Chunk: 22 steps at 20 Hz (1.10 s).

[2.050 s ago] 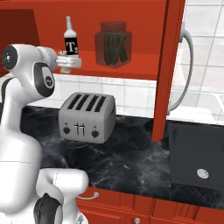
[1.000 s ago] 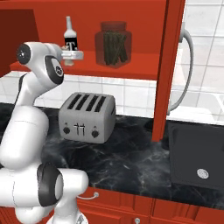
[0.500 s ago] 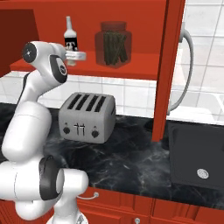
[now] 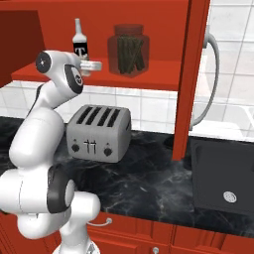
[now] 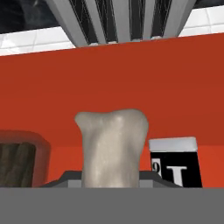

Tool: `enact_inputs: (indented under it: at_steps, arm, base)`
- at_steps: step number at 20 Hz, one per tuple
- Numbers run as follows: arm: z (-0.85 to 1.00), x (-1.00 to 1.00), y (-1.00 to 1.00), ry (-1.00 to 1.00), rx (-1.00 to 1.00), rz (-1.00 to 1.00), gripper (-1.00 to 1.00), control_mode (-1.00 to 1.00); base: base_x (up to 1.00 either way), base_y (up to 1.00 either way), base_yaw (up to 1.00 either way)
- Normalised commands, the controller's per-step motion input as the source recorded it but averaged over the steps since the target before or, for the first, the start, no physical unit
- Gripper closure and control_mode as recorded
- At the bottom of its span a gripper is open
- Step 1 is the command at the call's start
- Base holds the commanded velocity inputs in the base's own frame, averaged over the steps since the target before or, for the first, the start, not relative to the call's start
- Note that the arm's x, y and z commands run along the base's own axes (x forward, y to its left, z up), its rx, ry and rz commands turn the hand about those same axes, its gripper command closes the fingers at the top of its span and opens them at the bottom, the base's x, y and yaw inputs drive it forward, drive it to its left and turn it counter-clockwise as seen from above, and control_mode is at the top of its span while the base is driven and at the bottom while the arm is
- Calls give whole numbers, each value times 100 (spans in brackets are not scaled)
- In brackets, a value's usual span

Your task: Pick the candle and jar from the dining table and place them in the open cabinet. Close the cabinet after placing the objects.

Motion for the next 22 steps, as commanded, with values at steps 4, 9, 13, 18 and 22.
enact_inputs:
  at_steps: [4, 9, 13, 18, 22]
  arm:
    - [-12, 46, 0, 0, 0, 0, 100, -100]
    - [-12, 49, 0, 0, 0, 0, 100, -100]
    - [-14, 46, 0, 0, 0, 0, 100, -100]
    - [-23, 40, 0, -1, 0, 0, 100, -100]
    - [-32, 27, 0, -6, 0, 0, 100, -100]
  base:
    - [0, 0, 0]
    - [0, 0, 0]
    - [0, 0, 0]
    - [0, 0, 0]
    - [0, 0, 0]
